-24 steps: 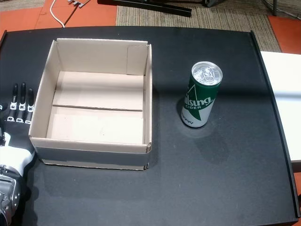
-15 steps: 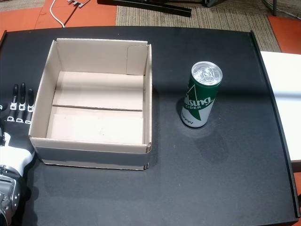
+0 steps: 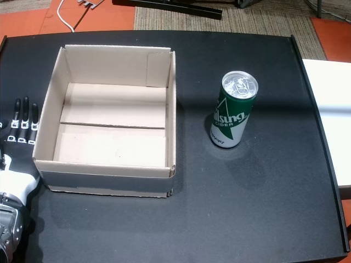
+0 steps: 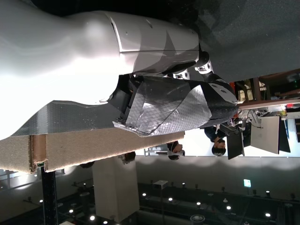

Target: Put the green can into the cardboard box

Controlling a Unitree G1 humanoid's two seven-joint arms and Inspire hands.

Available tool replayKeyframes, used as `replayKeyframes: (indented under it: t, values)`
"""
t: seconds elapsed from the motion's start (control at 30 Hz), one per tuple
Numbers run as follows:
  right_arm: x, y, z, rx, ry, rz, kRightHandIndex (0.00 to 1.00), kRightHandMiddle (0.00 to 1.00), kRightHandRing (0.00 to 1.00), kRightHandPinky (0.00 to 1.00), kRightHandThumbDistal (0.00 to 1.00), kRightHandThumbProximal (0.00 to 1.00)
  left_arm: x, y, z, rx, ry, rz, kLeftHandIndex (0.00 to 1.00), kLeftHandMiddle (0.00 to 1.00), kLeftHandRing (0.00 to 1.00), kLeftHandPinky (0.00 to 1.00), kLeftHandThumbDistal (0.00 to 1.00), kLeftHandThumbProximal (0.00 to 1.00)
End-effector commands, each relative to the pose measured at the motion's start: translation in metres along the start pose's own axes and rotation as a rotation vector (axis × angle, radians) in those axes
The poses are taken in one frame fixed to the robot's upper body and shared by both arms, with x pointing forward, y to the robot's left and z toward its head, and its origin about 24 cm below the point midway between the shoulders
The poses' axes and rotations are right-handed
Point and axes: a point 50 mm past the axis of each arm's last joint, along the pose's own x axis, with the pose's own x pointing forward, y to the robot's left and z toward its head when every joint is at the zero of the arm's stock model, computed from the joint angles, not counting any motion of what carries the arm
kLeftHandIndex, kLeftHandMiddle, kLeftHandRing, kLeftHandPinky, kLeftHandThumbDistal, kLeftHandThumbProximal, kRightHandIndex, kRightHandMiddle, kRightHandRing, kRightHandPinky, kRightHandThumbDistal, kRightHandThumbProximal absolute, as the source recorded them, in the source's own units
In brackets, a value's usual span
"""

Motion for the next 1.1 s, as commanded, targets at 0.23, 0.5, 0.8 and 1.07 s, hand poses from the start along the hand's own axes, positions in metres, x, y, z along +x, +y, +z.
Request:
replayKeyframes:
  t: [0.23, 0.5, 0.8, 1.07]
  values:
    - [0.142, -0.031, 0.038, 0.077, -0.38, 0.032, 0.8, 0.89, 0.94, 1.0, 1.0, 0.47, -0.009, 0.016, -0.01, 0.007, 0.037, 0.095, 0.46, 0.48, 0.61, 0.77, 0.0, 0.84]
    - [0.205, -0.028, 0.077, 0.239, -0.52, -0.002, 0.84, 0.9, 0.94, 1.0, 1.0, 0.48, -0.007, 0.013, -0.01, -0.011, 0.038, 0.068, 0.46, 0.47, 0.59, 0.76, 0.0, 0.83]
    - [0.224, -0.026, 0.097, 0.281, -0.595, -0.019, 0.82, 0.89, 0.93, 1.0, 1.0, 0.53, -0.008, 0.013, -0.01, -0.006, 0.043, 0.066, 0.44, 0.46, 0.58, 0.78, 0.0, 0.79]
    - [0.266, -0.016, 0.109, 0.281, -0.564, 0.063, 0.85, 0.91, 0.93, 1.0, 1.0, 0.56, -0.006, 0.011, -0.011, -0.001, 0.056, 0.059, 0.47, 0.48, 0.62, 0.77, 0.0, 0.86]
